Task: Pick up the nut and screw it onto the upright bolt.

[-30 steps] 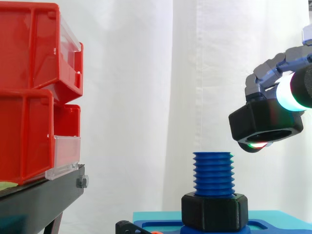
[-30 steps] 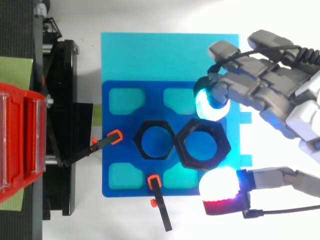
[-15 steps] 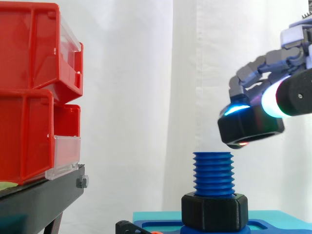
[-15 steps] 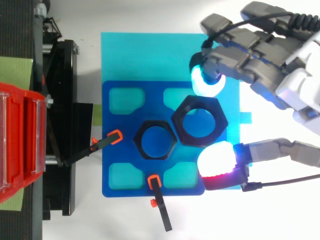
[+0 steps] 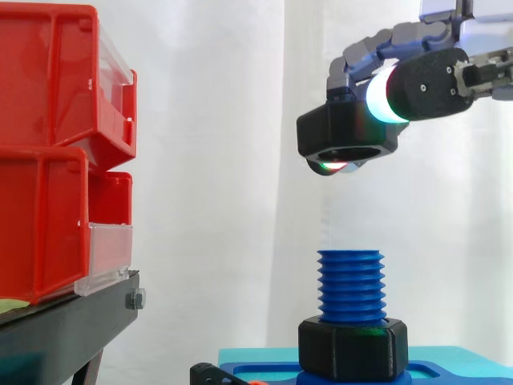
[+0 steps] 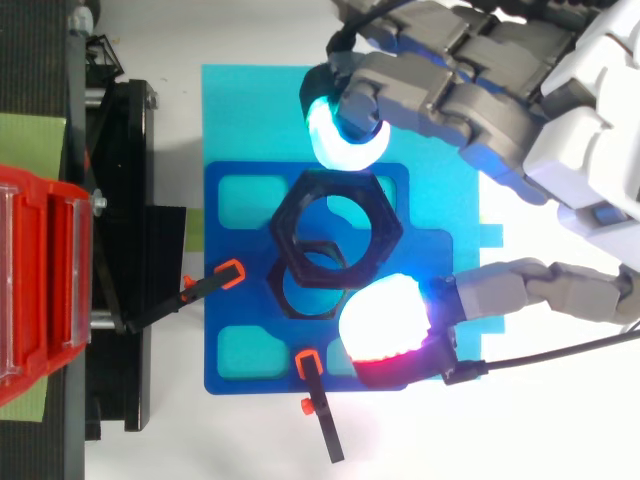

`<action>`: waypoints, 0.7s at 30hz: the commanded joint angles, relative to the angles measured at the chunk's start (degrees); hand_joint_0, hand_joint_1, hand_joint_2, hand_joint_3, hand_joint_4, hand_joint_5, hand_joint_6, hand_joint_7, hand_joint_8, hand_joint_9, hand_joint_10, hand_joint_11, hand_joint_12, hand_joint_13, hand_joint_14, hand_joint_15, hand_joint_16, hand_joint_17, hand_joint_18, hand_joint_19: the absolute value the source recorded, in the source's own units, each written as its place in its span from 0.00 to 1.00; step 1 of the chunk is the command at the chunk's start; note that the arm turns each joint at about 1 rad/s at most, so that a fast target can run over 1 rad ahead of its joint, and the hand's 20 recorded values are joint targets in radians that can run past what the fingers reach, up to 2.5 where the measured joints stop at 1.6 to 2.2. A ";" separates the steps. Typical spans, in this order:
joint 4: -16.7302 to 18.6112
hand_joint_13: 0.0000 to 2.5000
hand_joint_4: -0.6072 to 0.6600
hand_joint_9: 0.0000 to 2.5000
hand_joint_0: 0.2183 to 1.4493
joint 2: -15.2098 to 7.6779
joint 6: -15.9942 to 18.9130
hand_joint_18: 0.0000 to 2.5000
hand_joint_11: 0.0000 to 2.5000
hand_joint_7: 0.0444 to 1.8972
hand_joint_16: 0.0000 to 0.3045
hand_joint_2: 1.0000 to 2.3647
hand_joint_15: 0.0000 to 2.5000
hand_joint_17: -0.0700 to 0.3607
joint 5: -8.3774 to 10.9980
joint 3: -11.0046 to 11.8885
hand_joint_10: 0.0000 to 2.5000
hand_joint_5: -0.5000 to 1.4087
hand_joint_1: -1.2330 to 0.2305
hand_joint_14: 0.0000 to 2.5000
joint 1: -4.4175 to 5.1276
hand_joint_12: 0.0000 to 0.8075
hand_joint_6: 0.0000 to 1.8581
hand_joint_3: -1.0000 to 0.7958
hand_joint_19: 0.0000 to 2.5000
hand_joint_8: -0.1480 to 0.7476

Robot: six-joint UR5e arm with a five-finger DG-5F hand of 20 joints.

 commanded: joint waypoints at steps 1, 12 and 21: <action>1.64 0.26 0.65 0.21 0.28 -0.77 -1.35 0.20 0.00 0.63 0.10 0.00 0.00 0.32 -0.50 0.00 0.00 0.18 0.48 0.00 -0.07 0.31 0.29 0.28 0.05 0.43; 1.90 0.27 0.65 0.22 0.28 -2.44 -1.08 0.21 0.00 0.63 0.10 0.00 0.00 0.33 -1.38 -0.09 0.00 0.18 0.48 0.00 0.46 0.30 0.29 0.28 0.05 0.43; 2.16 0.27 0.64 0.22 0.28 -4.02 -0.82 0.21 0.00 0.64 0.10 0.00 0.00 0.33 -1.82 0.00 0.00 0.18 0.48 0.00 0.46 0.31 0.29 0.28 0.05 0.43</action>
